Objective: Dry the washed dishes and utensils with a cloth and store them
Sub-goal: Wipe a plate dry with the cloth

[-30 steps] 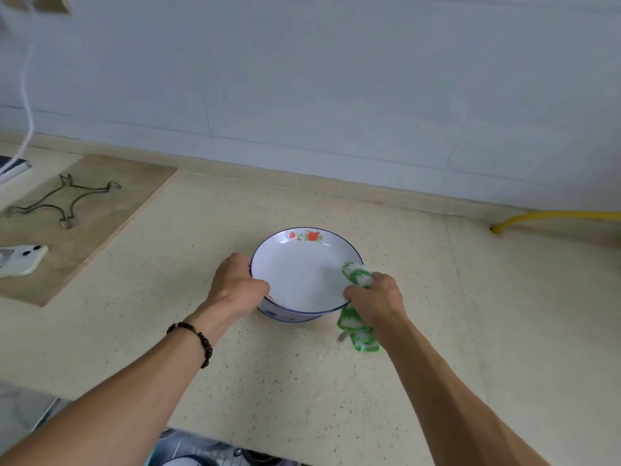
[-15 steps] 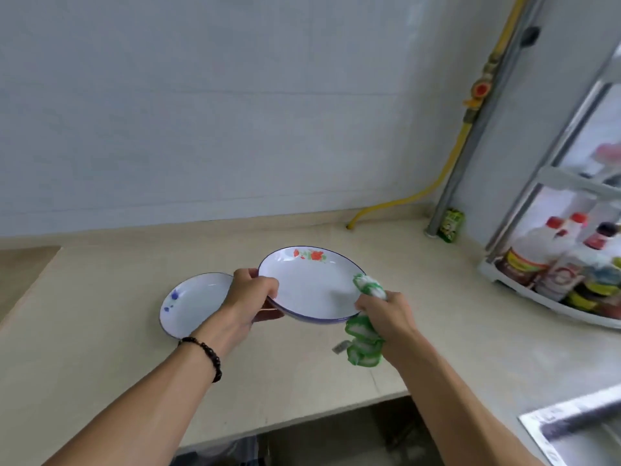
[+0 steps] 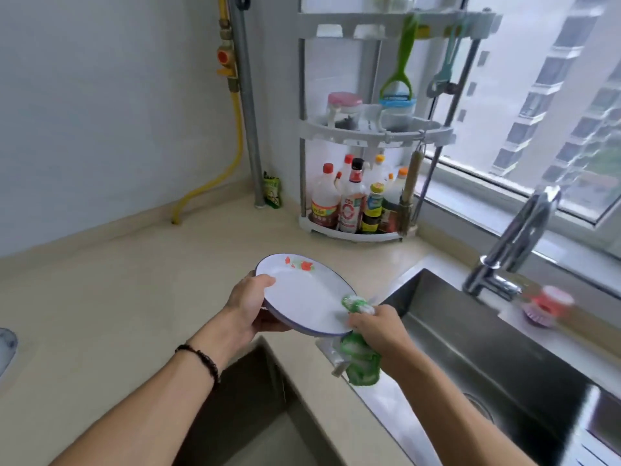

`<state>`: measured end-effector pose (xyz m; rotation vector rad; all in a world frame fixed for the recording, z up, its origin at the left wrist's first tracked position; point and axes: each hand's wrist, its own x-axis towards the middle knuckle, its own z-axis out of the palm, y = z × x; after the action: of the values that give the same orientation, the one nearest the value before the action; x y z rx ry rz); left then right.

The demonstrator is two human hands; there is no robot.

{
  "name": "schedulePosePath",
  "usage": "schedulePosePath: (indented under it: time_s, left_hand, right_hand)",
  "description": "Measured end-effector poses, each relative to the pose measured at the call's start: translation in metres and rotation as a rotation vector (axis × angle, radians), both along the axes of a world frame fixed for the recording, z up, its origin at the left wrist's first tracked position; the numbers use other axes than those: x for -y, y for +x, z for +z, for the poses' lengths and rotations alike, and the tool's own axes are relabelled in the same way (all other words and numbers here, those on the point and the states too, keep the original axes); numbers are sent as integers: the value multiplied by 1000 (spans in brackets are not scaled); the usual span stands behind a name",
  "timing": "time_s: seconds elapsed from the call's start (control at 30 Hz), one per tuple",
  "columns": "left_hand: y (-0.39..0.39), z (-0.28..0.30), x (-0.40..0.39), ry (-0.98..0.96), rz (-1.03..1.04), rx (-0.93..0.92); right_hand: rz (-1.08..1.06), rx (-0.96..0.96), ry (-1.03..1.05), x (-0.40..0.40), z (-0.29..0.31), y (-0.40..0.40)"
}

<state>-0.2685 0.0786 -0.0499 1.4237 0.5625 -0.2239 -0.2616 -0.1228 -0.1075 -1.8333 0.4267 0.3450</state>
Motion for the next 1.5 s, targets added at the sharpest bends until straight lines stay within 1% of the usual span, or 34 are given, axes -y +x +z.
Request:
schedulePosePath:
  time_s: [0.1,0.3,0.47,0.53,0.6,0.7,0.77,0.8,0.9,0.93,0.97,1.0,1.03,1.07,1.1,1.17,1.2,1.23,1.3,1.33,1.37,1.43,1.47,1.5]
  left_hand:
    - [21,-1,67,133,-102,-48]
    - [49,-13,161,357,-308,-127]
    - [59,-19,199,502,-369,-135]
    - [62,-20,205,540,-380,-130]
    - [62,-20,205,531,-396,-131]
    - [58,-20,197,468,-417,-140]
    - [54,-20,192,458,-418,-130]
    - [52,-20,189,462,-428,-123]
    - [44,-19,182,461,-470,-83]
    - [42,-19,180,442,-471,-61]
    - [40,-19,180,410,-467,-41]
    - [38,-18,180,366,-456,-24]
    - [37,-17,180,304,-438,-18]
    - [37,-15,180,242,-417,-24]
    - [36,-11,178,201,-401,-30]
    - [35,-4,171,188,-417,-46]
    - [35,-2,168,204,-447,-56]
    - [34,0,165,221,-476,-61]
    - [32,3,164,216,-496,-58]
    - [32,4,166,201,-489,-59]
    - [32,6,168,184,-478,-58]
    - [33,9,168,162,-477,-57]
    - [34,9,167,165,-493,-56]
    - [33,9,166,176,-507,-55]
  right_hand:
    - [-10,-117,16,56,-22,1]
    - [-121,-256,163,122,-65,-8]
    - [-143,-318,246,139,-78,-12]
    - [-114,-320,223,144,-75,-14]
    - [-55,-306,137,151,-72,-14]
    - [9,-215,-46,161,-73,-10]
    - [-25,-109,-193,164,-69,-5]
    - [-74,-18,-219,163,-65,-2]
    - [-188,316,-171,146,-40,6]
    - [-172,383,-166,138,-31,9]
    - [-111,401,-152,129,-22,12]
    - [12,380,-135,118,-16,13]
    - [190,344,-141,108,-10,11]
    - [374,337,-178,100,-7,7]
    - [515,364,-211,95,-4,3]
    - [682,434,-213,97,-2,-4]
    - [727,450,-232,103,-4,-3]
    - [734,449,-298,109,-5,1]
    - [651,413,-468,113,-6,13]
    - [602,386,-495,110,-3,14]
    - [579,385,-461,104,2,13]
    - [619,437,-374,95,9,5]
    - [655,470,-373,97,10,1]
    - [674,493,-414,104,9,3]
